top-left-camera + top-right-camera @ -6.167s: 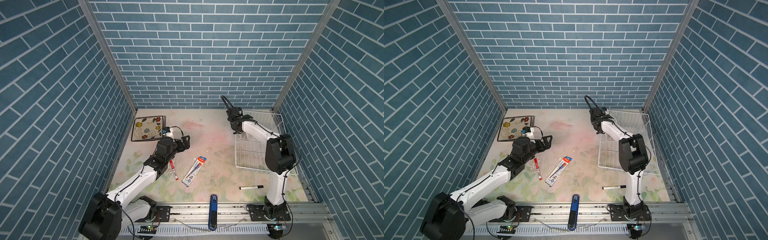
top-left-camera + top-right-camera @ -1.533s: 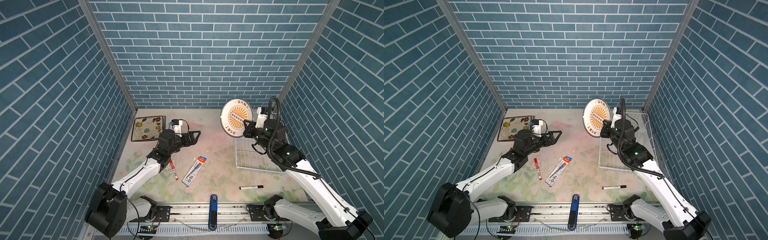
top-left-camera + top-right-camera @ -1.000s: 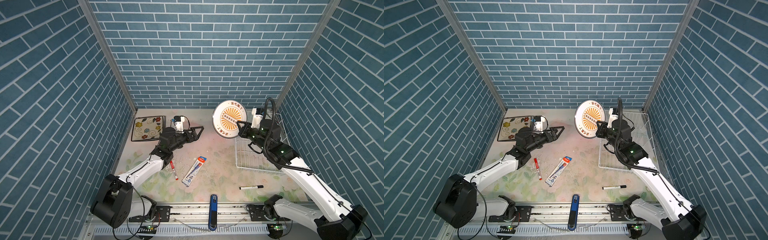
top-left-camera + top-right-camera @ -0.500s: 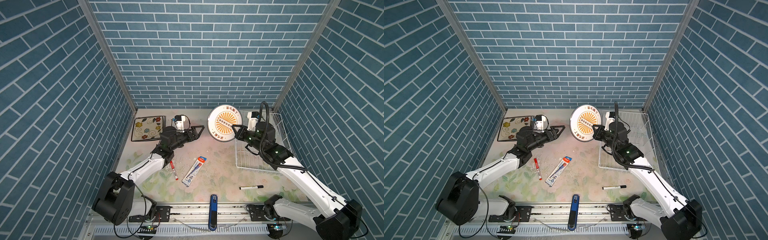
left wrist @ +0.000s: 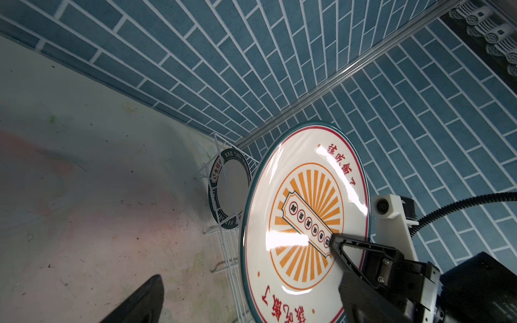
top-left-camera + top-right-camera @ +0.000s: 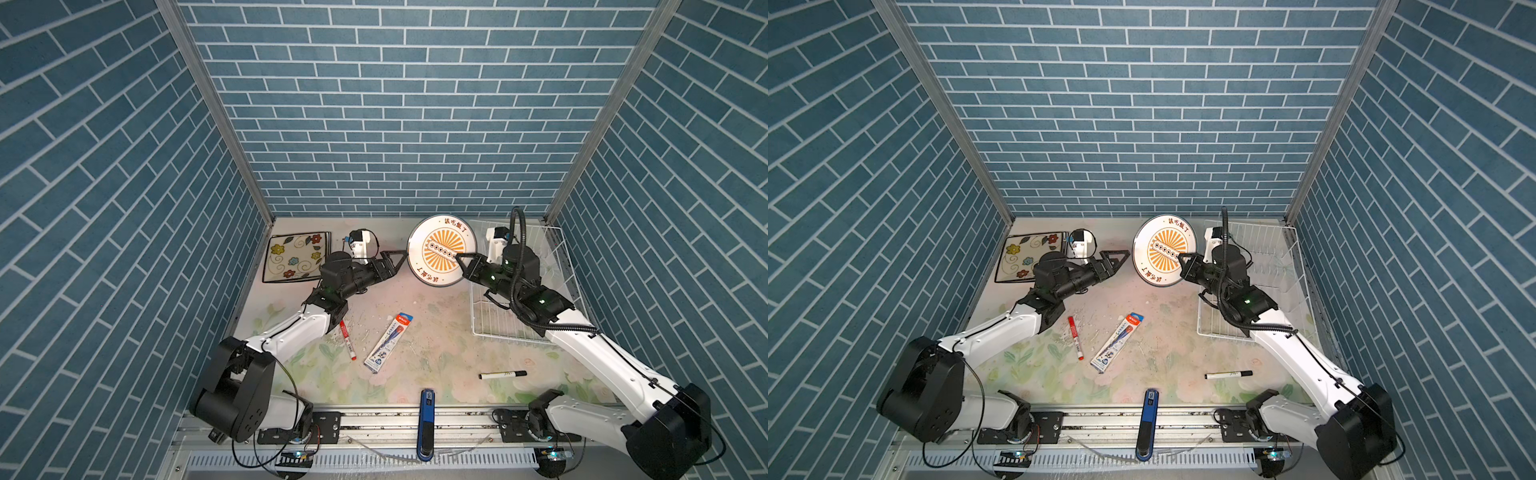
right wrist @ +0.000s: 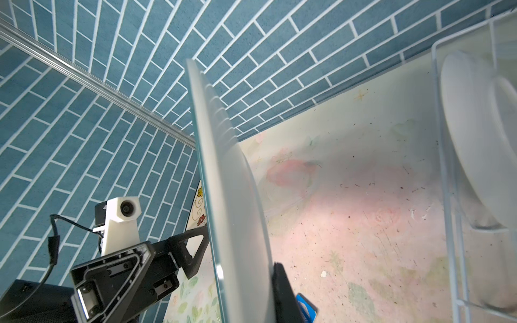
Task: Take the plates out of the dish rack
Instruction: 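Carry the sunburst plate toward the left gripper while the left gripper reaches toward it, then grasp the sunburst plate rim with the left gripper beside the right gripper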
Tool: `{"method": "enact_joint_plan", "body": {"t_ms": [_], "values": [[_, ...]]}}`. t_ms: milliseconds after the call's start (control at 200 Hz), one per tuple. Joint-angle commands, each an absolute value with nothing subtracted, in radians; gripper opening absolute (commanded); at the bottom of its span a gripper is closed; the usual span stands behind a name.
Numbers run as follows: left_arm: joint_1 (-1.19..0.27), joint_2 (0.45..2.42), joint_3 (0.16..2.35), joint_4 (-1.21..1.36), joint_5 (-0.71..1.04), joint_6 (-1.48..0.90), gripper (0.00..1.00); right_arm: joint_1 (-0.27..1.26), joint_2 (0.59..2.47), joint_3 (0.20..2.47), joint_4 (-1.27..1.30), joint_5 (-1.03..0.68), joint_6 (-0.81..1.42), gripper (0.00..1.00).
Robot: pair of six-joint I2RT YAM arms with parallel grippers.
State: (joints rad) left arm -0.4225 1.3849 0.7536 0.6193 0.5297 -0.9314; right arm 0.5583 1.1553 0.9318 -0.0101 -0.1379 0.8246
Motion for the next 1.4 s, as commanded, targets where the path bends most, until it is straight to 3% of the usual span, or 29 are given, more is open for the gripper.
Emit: {"method": "enact_joint_plan", "body": {"t_ms": [0, 635, 1396], "values": [[-0.397, 1.387, 0.758, 0.647, 0.561, -0.931, 0.99, 0.561, 1.184, 0.918, 0.096, -0.226, 0.891, 0.00], [-0.336, 1.446, 0.759, 0.773, 0.707, -1.028, 0.90, 0.561, 1.290, 0.923, 0.224, -0.460, 0.966, 0.00], [-0.316, 1.476, 0.761, 0.874, 0.773, -1.139, 0.28, 0.560, 1.338, 0.932, 0.277, -0.558, 0.982, 0.00]]}}
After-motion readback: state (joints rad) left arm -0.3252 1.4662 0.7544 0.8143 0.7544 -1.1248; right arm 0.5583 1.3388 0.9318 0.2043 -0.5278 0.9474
